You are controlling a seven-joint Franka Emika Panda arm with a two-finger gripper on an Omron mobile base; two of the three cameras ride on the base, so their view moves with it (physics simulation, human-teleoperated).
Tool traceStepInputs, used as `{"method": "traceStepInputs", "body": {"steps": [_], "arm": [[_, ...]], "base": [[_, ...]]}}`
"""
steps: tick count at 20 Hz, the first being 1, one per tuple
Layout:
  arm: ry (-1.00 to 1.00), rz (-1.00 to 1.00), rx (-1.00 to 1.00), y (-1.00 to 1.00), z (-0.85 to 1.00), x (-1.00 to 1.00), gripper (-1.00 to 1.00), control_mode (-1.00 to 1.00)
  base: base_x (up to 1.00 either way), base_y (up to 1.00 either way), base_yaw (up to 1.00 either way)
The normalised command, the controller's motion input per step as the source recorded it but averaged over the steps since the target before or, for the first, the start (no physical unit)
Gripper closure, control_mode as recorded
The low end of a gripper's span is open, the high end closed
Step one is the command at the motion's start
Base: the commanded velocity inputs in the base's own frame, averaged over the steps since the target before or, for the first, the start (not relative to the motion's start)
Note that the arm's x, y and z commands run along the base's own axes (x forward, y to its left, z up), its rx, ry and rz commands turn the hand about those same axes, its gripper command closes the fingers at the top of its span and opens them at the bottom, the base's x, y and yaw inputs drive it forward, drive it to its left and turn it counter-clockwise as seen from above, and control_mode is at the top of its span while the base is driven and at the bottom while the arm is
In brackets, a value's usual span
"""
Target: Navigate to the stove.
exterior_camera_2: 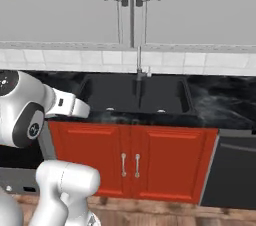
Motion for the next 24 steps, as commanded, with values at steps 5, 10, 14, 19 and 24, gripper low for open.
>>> {"method": "traceStepInputs", "body": {"steps": [5, 10, 14, 19, 24], "arm": [[0.0, 0.0, 0.0, 0.0, 0.0, 0.0, -1.0, 1.0], [0.0, 0.0, 0.0, 0.0, 0.0, 0.0, -1.0, 1.0], [0.0, 0.0, 0.0, 0.0, 0.0, 0.0, -1.0, 1.0], [0.0, 0.0, 0.0, 0.0, 0.0, 0.0, -1.0, 1.0], [0.0, 0.0, 0.0, 0.0, 0.0, 0.0, -1.0, 1.0]], "base": [[0.0, -1.0, -0.5], [0.0, -0.47, -0.85], [0.0, 0.0, -1.0], [0.0, 0.0, -1.0], [0.0, 0.0, -1.0]]}}
